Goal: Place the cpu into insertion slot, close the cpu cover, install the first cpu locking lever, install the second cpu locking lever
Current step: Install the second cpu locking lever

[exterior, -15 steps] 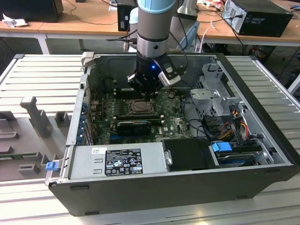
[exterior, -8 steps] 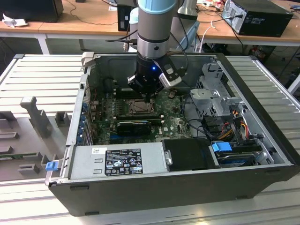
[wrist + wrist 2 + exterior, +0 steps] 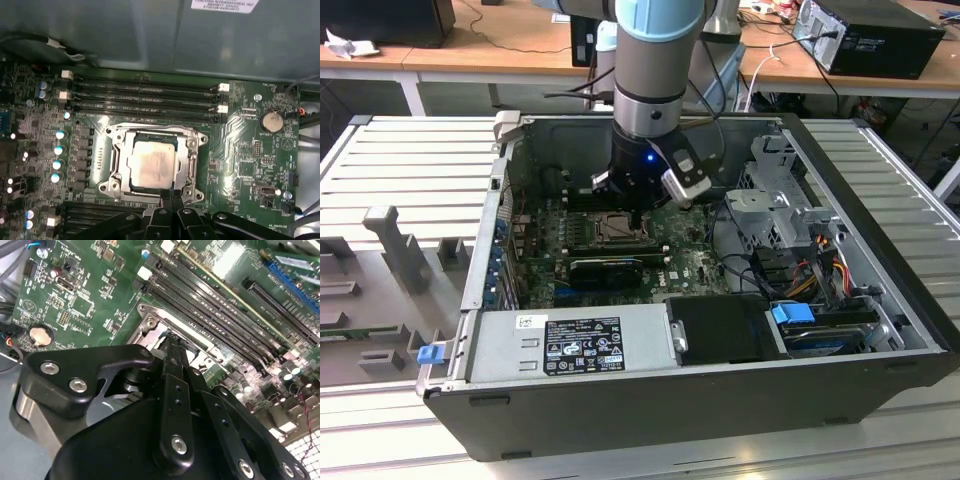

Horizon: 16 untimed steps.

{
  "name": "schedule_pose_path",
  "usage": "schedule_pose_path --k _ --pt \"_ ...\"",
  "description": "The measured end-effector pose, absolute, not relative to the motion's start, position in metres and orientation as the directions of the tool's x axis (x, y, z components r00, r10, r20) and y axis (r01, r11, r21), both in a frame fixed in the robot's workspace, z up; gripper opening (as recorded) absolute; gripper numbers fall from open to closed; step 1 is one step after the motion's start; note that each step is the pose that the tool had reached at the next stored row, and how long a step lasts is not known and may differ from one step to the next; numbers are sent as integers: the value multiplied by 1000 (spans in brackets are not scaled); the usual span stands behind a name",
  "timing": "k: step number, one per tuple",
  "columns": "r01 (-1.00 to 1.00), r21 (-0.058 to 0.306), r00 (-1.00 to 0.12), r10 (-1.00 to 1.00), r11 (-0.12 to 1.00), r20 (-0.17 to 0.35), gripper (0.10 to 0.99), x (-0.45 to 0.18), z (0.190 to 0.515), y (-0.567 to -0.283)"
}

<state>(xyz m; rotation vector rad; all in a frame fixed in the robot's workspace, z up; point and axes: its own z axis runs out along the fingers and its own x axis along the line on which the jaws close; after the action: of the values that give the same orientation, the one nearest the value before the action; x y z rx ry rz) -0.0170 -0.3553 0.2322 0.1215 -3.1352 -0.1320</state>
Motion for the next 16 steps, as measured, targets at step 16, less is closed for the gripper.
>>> schedule_pose_path --k 16 --pt "-76 136 -997 -77 988 2 106 -17 232 -383"
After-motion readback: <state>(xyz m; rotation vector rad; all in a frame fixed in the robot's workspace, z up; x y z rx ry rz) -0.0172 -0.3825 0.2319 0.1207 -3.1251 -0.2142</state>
